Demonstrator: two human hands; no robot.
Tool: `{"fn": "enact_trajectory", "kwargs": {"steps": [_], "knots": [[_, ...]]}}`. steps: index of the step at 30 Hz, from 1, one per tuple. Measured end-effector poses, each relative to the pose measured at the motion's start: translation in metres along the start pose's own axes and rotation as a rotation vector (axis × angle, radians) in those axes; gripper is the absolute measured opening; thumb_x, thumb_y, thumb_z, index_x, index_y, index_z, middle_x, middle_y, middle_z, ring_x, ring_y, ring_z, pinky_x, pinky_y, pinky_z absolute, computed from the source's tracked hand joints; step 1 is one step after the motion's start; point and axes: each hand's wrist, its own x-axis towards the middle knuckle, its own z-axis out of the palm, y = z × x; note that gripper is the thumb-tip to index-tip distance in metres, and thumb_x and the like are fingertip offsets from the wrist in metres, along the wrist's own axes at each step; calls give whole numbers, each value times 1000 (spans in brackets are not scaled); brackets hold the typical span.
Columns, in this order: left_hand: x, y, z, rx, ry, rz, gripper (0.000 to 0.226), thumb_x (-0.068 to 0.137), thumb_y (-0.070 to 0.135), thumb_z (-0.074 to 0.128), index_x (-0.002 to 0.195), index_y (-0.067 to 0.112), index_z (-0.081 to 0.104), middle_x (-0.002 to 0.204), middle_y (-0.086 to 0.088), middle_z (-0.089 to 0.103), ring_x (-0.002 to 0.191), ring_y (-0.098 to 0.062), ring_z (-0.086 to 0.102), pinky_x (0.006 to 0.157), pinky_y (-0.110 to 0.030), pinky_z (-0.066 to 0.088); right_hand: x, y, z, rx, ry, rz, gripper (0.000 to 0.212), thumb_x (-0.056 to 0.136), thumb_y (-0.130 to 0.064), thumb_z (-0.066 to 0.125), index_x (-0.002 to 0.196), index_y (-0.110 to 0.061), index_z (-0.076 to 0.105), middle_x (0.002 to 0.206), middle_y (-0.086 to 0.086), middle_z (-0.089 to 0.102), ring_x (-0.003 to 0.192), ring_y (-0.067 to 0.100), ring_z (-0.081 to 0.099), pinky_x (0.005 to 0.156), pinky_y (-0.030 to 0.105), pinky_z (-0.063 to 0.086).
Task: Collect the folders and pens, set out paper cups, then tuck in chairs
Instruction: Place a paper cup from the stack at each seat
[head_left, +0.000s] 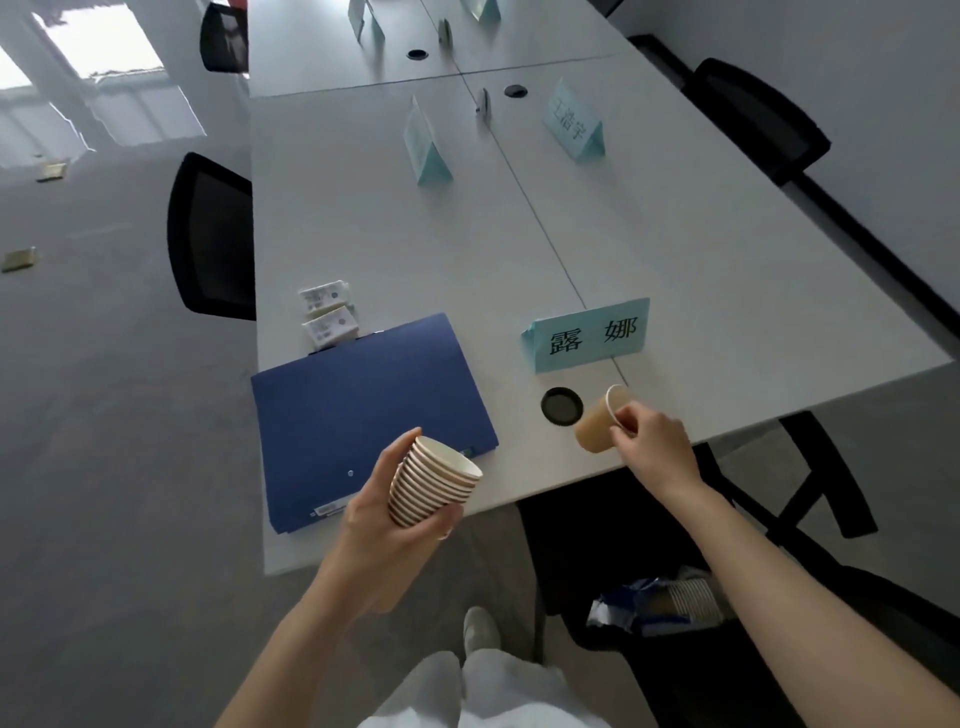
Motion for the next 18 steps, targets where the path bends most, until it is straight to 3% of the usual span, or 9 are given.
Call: {"fn": "enact_trajectory", "kwargs": {"steps": [6, 8, 12, 15, 18], "knots": [[10, 3, 5, -35, 35, -47, 84, 68, 38, 80, 135, 57, 33, 124, 6, 48, 104, -19, 58, 74, -28, 60, 38, 29, 18, -325, -36, -22, 10, 90, -19, 53, 89, -10, 57, 95, 12, 63, 85, 33, 59, 61, 32, 40], [13, 9, 6, -63, 52, -57, 82, 65, 42, 75, 135, 55, 33, 121, 8, 49, 101, -17, 58, 70, -22, 58, 44, 33, 23, -353, -39, -35, 9, 90, -17, 53, 90, -10, 57, 96, 12, 63, 91, 32, 57, 61, 32, 41], [20, 22, 6, -89, 92, -66, 77, 70, 36, 73, 134, 52, 31, 116, 14, 51, 96, -12, 59, 65, -12, 53, 48, 29, 28, -383, -39, -39, 16, 90, -22, 56, 99, -9, 57, 108, 9, 63, 109, 31, 49, 72, 38, 46], [23, 25, 2, -100, 105, -77, 79, 67, 42, 71, 134, 53, 30, 116, 15, 51, 97, -12, 59, 65, -13, 53, 49, 18, 24, -437, 0, 18, 37, 88, -32, 62, 113, -5, 56, 119, 14, 60, 110, 35, 49, 81, 41, 46], [25, 24, -2, -106, 136, -85, 75, 75, 33, 73, 134, 52, 31, 111, 18, 52, 93, -9, 60, 65, -13, 53, 44, -5, 16, -353, 79, 42, 39, 86, -29, 62, 117, -6, 56, 120, 15, 59, 110, 37, 50, 85, 44, 44]]}}
